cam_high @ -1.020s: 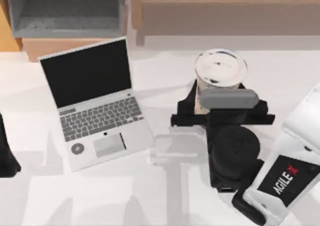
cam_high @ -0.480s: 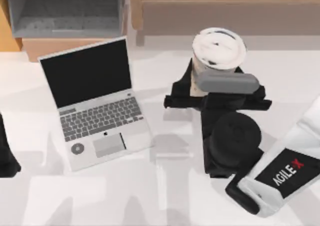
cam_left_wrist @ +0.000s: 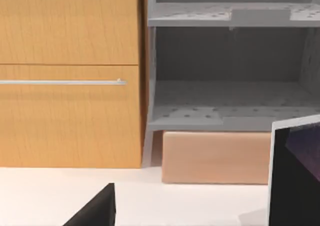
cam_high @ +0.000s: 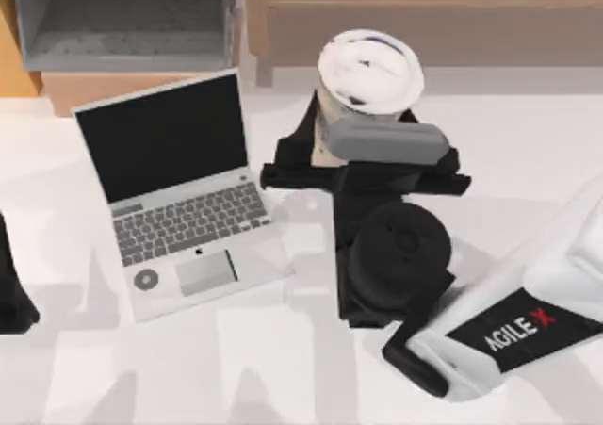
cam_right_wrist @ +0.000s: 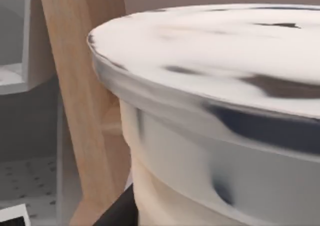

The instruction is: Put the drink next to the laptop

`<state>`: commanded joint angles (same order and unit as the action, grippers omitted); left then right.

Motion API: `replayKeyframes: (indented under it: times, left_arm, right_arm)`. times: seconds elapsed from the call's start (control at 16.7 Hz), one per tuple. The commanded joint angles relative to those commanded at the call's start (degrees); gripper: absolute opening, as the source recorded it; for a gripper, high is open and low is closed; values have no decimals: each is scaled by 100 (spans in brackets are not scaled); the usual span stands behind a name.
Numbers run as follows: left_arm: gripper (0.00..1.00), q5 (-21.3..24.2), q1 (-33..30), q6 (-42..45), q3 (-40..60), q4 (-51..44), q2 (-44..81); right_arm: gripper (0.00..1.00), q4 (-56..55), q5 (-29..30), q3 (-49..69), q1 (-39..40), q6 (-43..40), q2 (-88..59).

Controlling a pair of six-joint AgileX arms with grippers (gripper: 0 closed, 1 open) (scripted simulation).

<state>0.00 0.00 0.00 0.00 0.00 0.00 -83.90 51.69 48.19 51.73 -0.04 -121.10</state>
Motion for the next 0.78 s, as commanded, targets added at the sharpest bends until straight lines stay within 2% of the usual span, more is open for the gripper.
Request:
replayKeyframes:
  times: [0.36,0.78]
  left_arm:
    - [100,0,0,0,0,0,0]
    - [100,0,0,0,0,0,0]
  right_arm:
    - [0,784,464,159,465,32,-27]
    - [0,1274,873,194,647,58,-85]
